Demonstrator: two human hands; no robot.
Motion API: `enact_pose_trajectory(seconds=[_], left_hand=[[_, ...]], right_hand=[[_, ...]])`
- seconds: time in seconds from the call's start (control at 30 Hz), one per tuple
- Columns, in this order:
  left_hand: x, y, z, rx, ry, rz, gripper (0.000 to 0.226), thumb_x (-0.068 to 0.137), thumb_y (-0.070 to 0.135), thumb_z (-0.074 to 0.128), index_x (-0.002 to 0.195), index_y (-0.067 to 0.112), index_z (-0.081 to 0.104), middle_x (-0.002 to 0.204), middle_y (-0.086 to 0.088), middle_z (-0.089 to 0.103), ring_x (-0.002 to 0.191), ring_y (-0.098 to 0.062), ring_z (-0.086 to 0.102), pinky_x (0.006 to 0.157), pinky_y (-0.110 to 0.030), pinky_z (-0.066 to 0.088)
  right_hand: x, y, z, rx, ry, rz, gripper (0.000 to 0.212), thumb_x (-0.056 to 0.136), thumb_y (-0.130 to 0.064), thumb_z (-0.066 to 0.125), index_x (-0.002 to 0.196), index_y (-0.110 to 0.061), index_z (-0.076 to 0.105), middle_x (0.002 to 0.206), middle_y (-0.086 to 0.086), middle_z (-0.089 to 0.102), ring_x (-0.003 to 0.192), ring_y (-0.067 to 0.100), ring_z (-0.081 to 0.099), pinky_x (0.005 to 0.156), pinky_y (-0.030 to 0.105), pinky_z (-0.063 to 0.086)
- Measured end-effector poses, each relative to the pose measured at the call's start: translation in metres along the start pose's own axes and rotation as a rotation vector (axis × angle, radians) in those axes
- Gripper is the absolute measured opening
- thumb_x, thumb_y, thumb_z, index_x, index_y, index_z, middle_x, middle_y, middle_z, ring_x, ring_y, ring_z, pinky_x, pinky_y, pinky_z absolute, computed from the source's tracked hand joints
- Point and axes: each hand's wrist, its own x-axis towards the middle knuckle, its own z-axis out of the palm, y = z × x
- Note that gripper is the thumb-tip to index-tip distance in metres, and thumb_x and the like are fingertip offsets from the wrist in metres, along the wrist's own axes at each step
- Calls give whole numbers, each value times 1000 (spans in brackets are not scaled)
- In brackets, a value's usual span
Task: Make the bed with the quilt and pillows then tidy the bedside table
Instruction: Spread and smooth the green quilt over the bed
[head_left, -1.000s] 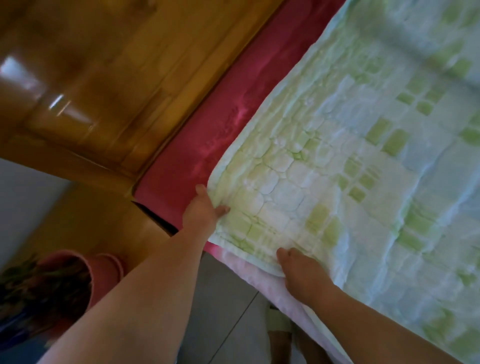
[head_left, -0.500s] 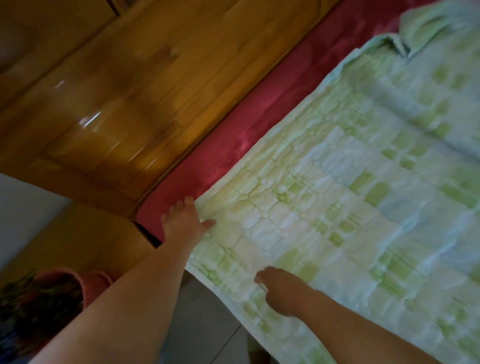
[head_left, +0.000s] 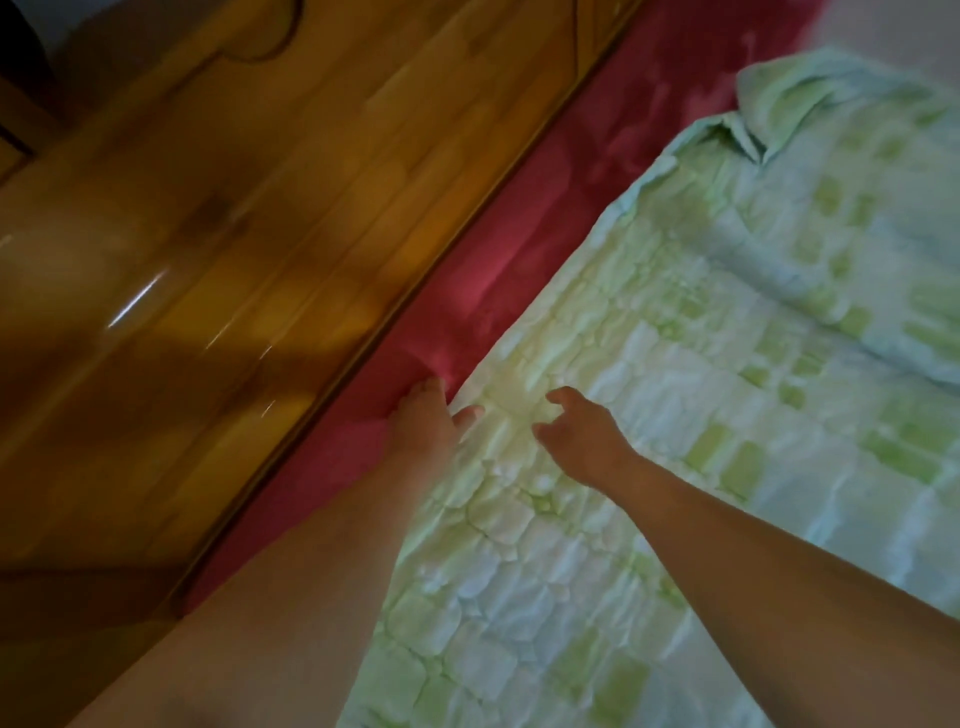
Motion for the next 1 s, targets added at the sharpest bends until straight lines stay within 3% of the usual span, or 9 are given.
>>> enact_pose_trajectory(seconds=[0.07,0.17,0.37,0.53,0.6,0.67,0.77,0.9,1.0], left_hand=[[22,14,1,-40,-17,61,61,87,45,63,132,7,50,128,-14,57,118,-30,54,100,-39,42],[56,39,4,-99,-2,129,50,90,40,61,127,6,54,122,-14,61,114,-30,57,96,-36,44],[101,81,19,-92,62,317,35,95,39,52,115,11,56,109,-10,65,100,-32,62,81,-41,48],[121,98,25,285,122,466,36,92,47,53,102,13,58,87,-10,70,79,-34,68,62,-37,47],[126,98,25,443,218,565,29,80,43,69,83,15,63,57,-6,65,47,-28,64,42,-27,42],[133,95,28,523,339,637,28,76,43,66,69,17,60,40,-2,55,29,-23,53,34,-19,34],[147,98,24,553,397,691,31,84,44,50,69,18,58,38,-1,53,28,-21,52,32,-18,33],[166,103,17,609,420,634,32,68,40,82,71,18,59,40,-1,54,29,-20,53,32,-18,33],[166,103,19,652,406,608,34,64,40,86,70,19,60,39,0,53,29,-18,53,32,-17,32]], right_hand=[[24,-9,-3,131,80,100,49,92,-32,59,135,-14,44,111,9,61,88,19,63,77,28,51],[62,-19,-9,290,202,184,49,91,-34,62,131,-11,46,116,15,62,94,28,67,85,37,56],[120,-34,-28,316,362,287,48,91,-40,59,125,-8,49,110,13,64,90,29,68,79,37,57],[148,-39,-52,222,392,377,60,81,-67,53,74,-8,66,56,4,66,53,18,65,59,29,56],[155,-37,-60,150,343,380,48,84,-57,56,68,-12,62,59,5,65,59,21,67,61,30,56],[162,-39,-65,108,338,365,32,90,-37,54,73,-10,58,77,10,68,73,26,68,65,32,54],[174,-47,-68,180,470,276,17,94,-22,46,89,-8,56,96,13,65,87,27,62,69,31,44],[183,-54,-65,262,474,148,8,98,-15,41,95,-12,47,87,8,58,87,28,59,69,28,38],[178,-49,-65,301,386,73,9,98,-13,40,96,-13,49,79,-2,53,83,24,56,70,29,40]])
